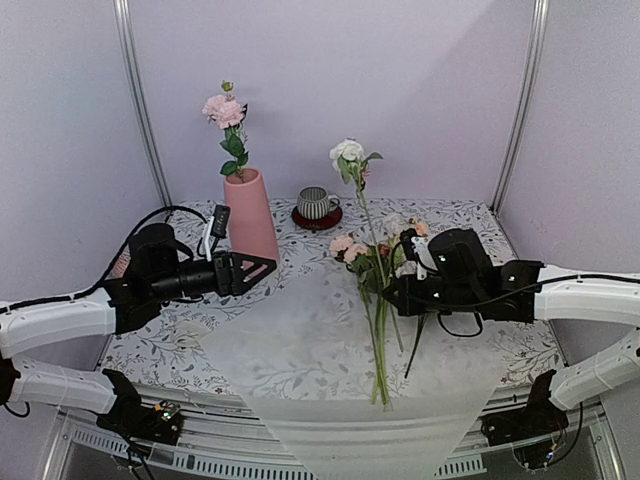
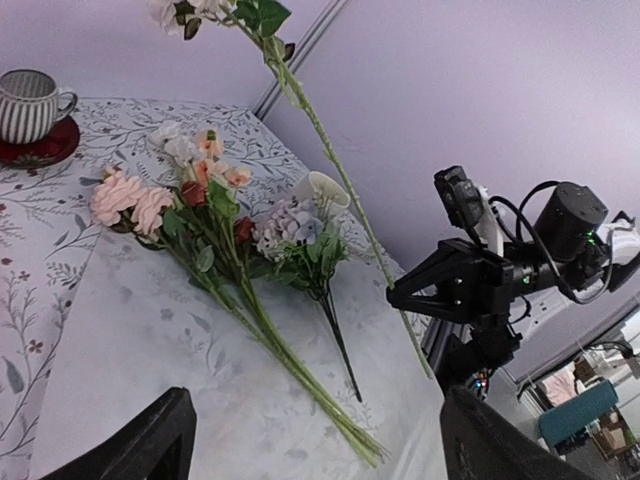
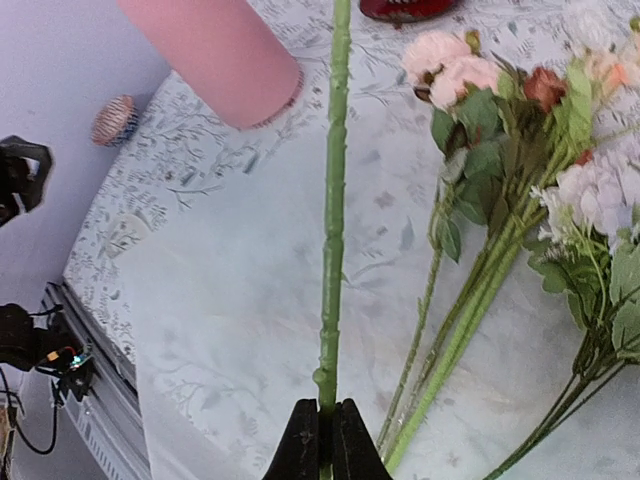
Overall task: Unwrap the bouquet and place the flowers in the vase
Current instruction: Pick up the fake flower from the flattened wrapping paper, then pass from the right arm to the left
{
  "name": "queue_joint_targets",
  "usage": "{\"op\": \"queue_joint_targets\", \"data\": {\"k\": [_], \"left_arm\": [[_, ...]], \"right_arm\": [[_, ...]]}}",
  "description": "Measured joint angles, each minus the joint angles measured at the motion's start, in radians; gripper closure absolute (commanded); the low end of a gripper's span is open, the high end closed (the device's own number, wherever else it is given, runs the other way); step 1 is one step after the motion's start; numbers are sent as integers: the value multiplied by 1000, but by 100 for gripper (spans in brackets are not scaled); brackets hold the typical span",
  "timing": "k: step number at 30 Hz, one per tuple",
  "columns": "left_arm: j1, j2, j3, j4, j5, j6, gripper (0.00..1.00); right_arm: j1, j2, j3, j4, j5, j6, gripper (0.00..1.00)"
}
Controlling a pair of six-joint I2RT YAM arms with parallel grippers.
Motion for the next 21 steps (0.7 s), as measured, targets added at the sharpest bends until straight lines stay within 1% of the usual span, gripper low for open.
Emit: {"op": "queue_joint_targets", "data": {"k": [3,6,7,9,11,13,15,18,19,21], "left_arm": [[-57,53,13,75,-19,-23,12],[-99,118,58,119,-31,-32,10],[-112,141,81,131,-33,-32,9],[-132,180,129,149,-35,-30,3],[-148,208,174,164,-38,-26,2],[-158,225,209,182,-39,-25,3],[-163,234,228,213,-39,-26,6],[-164,244,235,266,-31,-37,14],[-164,248,235,285,-26,-44,18],[-165,256,235,317,-18,-55,29]], "right_arm": [[6,-91,-70,103,-29,-29,97],[22,-158,-109,192,-69,-71,97],[30,-171,-114,214,-82,-89,97],[47,-187,-117,249,-105,-125,98],[62,-199,-119,287,-135,-161,97],[71,-201,-120,313,-164,-190,98],[77,-201,-121,335,-196,-217,98],[82,-196,-121,370,-247,-249,98],[85,-192,-121,380,-260,-256,98],[92,-174,-118,399,-283,-269,97]]}}
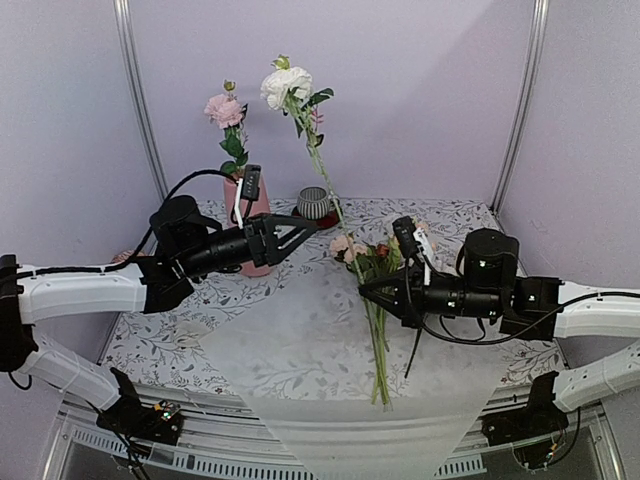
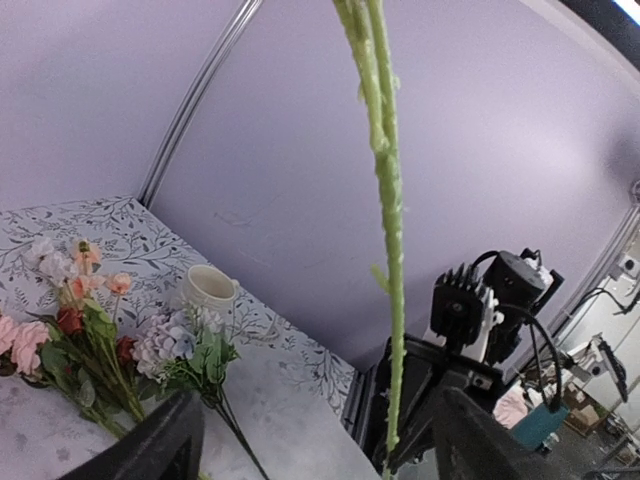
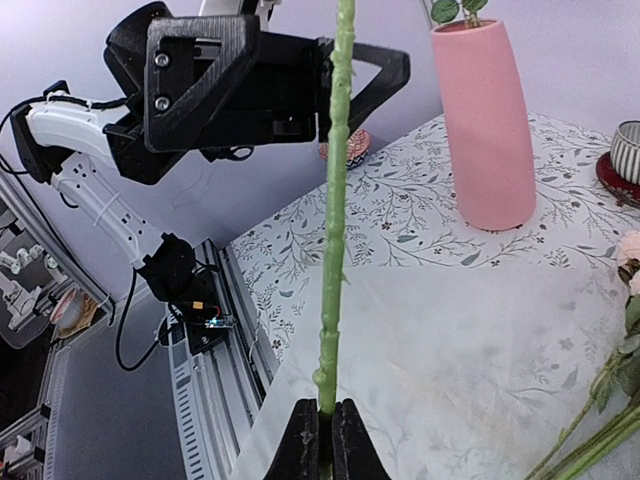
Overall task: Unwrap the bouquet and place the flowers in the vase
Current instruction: Pass from the right arm to the left
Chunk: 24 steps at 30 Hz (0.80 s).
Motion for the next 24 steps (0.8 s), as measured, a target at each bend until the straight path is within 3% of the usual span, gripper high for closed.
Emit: {"op": "queue_joint_targets", "data": {"k": [7,20,22,24], "left_arm": [[-3,3,0,106,18,-22,49],[-3,-27,-29,183,3,-36,99],[-3,-31,-29,183,2,-37,100],[-3,-40,-29,179,-2,-35,100]], "right_arm": [[41,82,31,30,-47,-36,97],[76,150,67,61,-66,-50,95],[76,154,69,60,-58,-51,80],[76,156,70,61,-47,-56,56]]}}
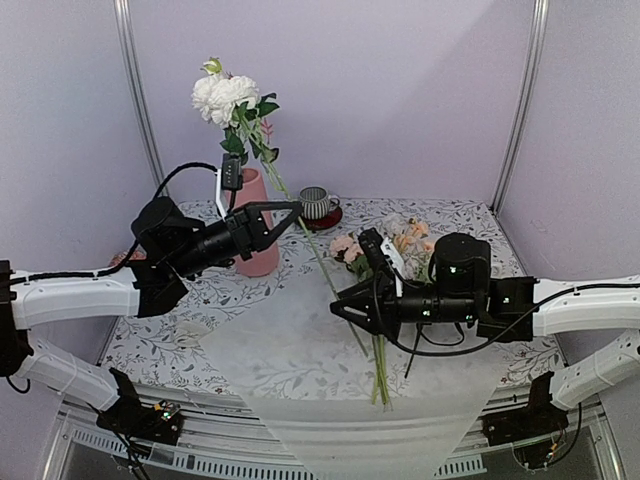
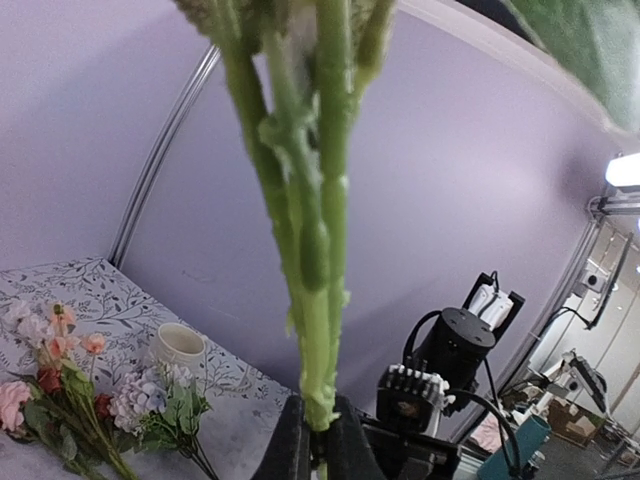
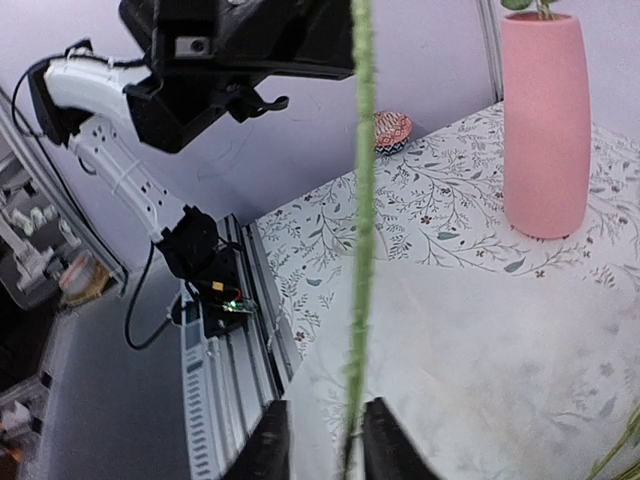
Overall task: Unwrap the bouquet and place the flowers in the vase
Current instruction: Pass from the right arm to the left, then place the vase.
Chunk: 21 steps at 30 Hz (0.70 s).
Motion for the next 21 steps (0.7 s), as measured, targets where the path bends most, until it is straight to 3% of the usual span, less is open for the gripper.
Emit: {"op": "queue_joint_targets", "data": {"k": [2,8,11,21], "left_arm": [[0,-6,0,-12,-8,6,100],[3,-27,0,-119,-46,58,100],[11,-60,12,-224,-81,104,100],[141,-158,202,-584,-216,272,100]], "right_arm": [[1,0,0,0,9,-5,40],[2,-2,-1,-2,130,-5,24],[3,-18,-11,-7,218,2,1],[-30,-47,-22,-43,544,-15,1]]}}
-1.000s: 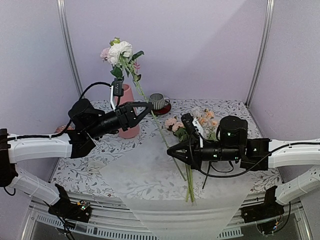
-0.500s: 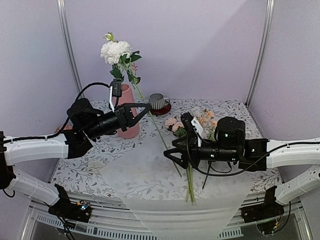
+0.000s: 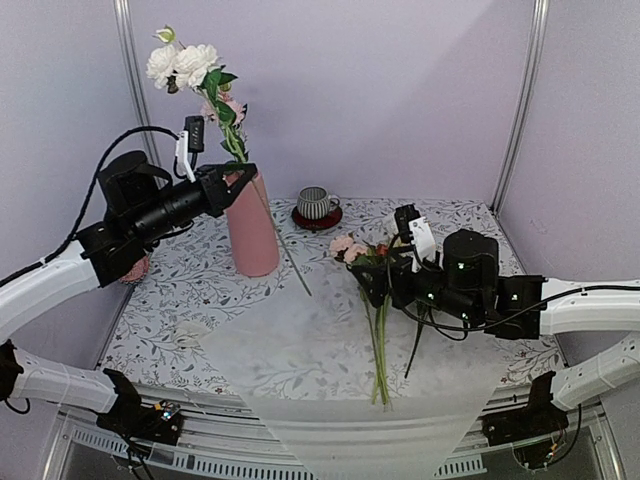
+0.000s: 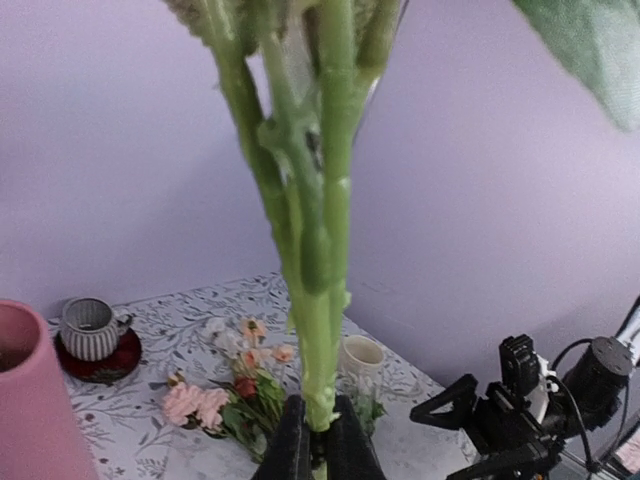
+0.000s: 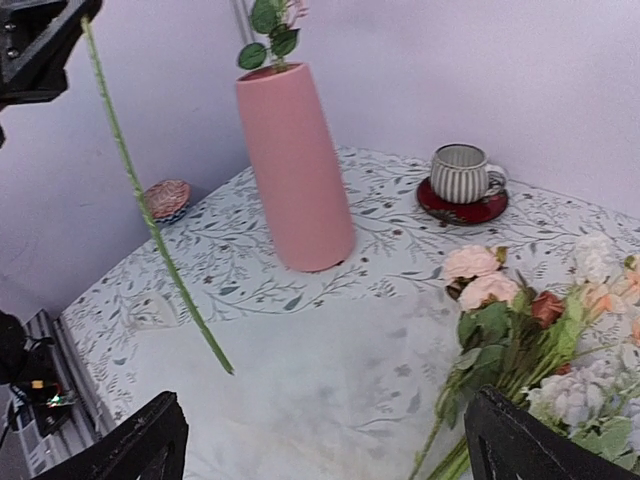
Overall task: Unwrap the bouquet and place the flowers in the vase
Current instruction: Place the vase.
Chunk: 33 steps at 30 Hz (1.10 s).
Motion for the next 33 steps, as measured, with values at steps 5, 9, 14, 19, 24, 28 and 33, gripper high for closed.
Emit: {"op": "queue_joint_targets", "data": {"k": [5,9,14,19,24,28,33], "left_arm": [[97,-6,72,-108,-23,47,100],[143,0,132,-168,-45,87,100],[179,31,239,-207,-75,133,100],[214,79,345,-211,-109,178,100],[233,100,375,-178,-146,219,100],[241,112,390,-143,-187,245,100],[251,119,426,-113,-227,255,100]], "right_arm": [[-89,3,-24,25,69,-29,1],[-121,38,-70,109,109,-72,1],[-121,133,-192,322,153,-144,1],[-121,212,-235,377,158,-175,1],[-121,212,-231,429,161,-198,1],[-121,212,-231,445,161,-207,1],[-121,214,-225,446,161,-215,1]]}}
